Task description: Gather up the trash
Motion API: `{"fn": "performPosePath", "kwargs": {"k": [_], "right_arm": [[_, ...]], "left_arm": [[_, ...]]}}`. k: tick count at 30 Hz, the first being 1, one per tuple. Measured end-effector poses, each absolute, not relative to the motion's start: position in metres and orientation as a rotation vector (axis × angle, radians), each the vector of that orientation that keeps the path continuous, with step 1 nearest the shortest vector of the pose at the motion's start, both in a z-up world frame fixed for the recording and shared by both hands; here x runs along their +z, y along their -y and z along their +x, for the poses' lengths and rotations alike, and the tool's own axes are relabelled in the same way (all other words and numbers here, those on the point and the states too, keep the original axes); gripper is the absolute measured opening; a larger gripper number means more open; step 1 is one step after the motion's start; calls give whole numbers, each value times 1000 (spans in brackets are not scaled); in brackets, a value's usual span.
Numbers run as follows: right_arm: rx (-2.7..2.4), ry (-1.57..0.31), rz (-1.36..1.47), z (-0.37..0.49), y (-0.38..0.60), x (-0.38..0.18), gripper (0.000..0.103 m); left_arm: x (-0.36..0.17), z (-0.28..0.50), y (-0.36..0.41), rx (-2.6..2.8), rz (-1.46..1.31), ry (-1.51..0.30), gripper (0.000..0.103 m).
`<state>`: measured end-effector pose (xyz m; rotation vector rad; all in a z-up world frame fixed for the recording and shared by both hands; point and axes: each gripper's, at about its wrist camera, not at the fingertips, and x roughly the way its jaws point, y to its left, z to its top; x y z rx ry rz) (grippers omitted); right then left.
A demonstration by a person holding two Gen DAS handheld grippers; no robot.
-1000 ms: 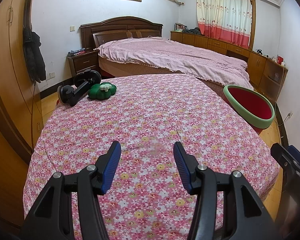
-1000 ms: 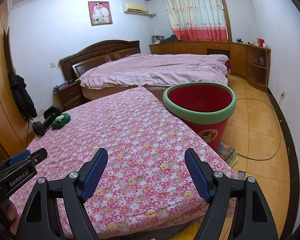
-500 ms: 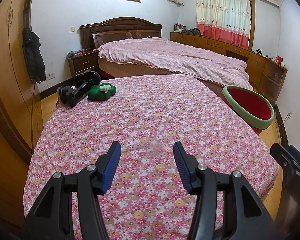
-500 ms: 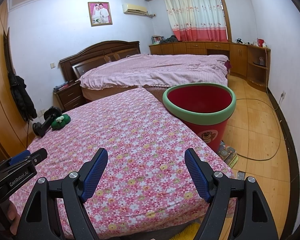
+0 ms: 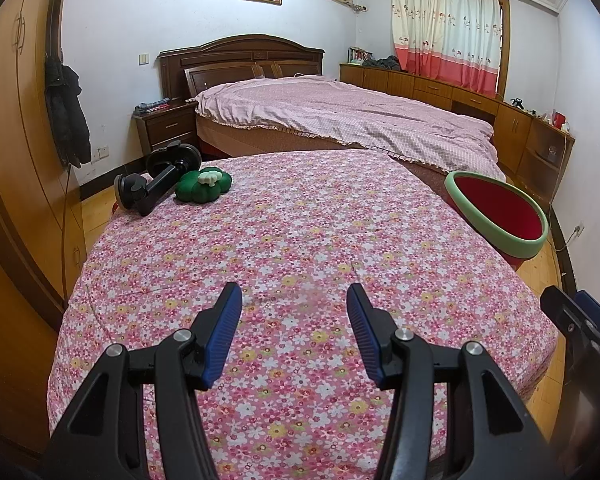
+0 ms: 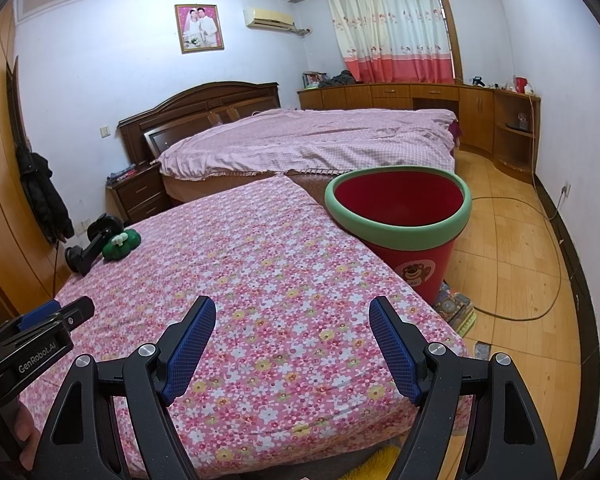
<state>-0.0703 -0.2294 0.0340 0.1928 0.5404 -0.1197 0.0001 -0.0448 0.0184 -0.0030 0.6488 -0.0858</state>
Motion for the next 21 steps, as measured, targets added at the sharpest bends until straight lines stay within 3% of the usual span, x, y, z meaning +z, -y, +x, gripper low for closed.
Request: {"fn": "performPosePath", "kwargs": {"k": [21], "right_arm": [[-132, -525, 182, -72, 228, 35, 80]], "left_arm": [[21, 0, 42, -88, -10, -641, 55]]}}
